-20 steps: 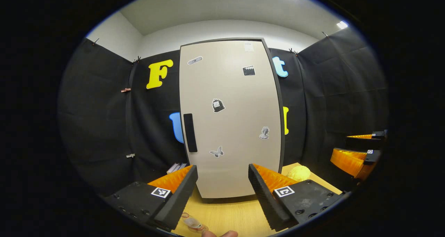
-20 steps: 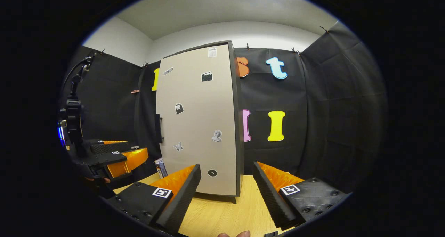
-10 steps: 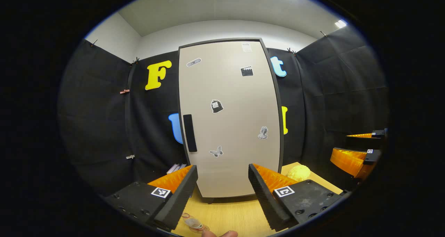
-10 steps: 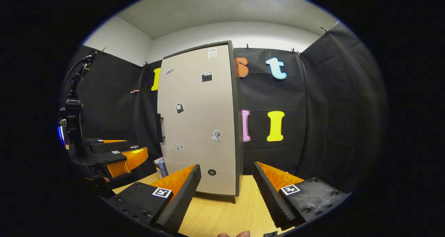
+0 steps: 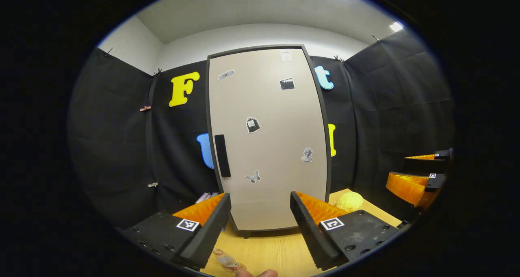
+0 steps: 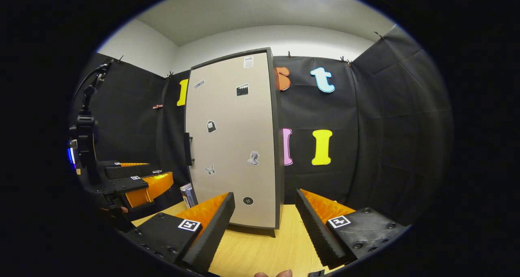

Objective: Open the cabinet door with the right hand, grasp the bottle in the cabinet with the left hand and place it on the coaster, then close the cabinet door with the right hand.

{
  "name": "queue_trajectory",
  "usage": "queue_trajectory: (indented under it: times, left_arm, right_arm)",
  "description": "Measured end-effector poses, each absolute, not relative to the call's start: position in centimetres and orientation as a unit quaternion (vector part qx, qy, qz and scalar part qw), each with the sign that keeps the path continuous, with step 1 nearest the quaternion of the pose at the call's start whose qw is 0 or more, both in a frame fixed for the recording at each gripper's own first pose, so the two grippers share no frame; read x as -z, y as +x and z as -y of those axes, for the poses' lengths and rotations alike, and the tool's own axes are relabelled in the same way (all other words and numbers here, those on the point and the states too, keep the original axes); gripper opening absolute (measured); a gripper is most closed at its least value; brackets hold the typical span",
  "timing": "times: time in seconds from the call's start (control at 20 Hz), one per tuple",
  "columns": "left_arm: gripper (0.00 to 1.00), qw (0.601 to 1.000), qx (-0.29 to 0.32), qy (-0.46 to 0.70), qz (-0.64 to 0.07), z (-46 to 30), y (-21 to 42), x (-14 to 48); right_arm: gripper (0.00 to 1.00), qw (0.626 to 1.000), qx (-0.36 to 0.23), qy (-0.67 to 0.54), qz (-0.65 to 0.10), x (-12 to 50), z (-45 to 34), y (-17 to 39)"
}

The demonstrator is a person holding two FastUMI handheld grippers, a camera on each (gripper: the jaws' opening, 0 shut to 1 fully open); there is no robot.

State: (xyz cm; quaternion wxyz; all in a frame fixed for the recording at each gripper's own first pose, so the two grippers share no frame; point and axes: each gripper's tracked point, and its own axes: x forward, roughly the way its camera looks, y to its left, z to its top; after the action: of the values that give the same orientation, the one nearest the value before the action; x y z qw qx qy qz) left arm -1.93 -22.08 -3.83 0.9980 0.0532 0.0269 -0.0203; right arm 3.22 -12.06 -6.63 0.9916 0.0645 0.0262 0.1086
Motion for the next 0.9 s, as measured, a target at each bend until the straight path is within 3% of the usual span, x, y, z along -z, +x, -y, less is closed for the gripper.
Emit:
queue_trajectory:
  times: [0.9]
  left_arm:
    - [0.93,0.998,0.023,0.061,-0.027,22.59,-2.2,3.8]
  right_arm:
    - [0.97,0.992,-0.107,0.067,-0.027,6.8,12.44,3.17]
